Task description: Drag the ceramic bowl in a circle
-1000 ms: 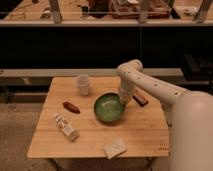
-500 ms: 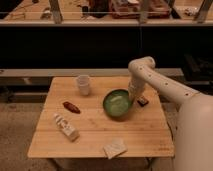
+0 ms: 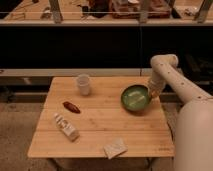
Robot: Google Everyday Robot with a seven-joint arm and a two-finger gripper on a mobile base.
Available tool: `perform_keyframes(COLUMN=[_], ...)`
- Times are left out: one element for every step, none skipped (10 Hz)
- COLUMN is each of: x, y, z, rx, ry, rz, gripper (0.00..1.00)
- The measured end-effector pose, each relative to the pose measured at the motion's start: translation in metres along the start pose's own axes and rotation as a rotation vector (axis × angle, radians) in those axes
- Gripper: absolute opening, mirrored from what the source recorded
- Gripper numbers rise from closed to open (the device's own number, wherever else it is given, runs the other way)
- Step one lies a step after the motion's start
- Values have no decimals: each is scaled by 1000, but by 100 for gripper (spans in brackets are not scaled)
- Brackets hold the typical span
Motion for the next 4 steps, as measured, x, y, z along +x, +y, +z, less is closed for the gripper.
perform_keyframes(x=[-1, -4, -4, -5], y=[29, 49, 58, 61], z=[-3, -5, -4, -2], rx=[-9, -10, -5, -3], ry=[5, 6, 6, 6], rz=[-9, -16, -27, -41], gripper=[0, 2, 9, 17])
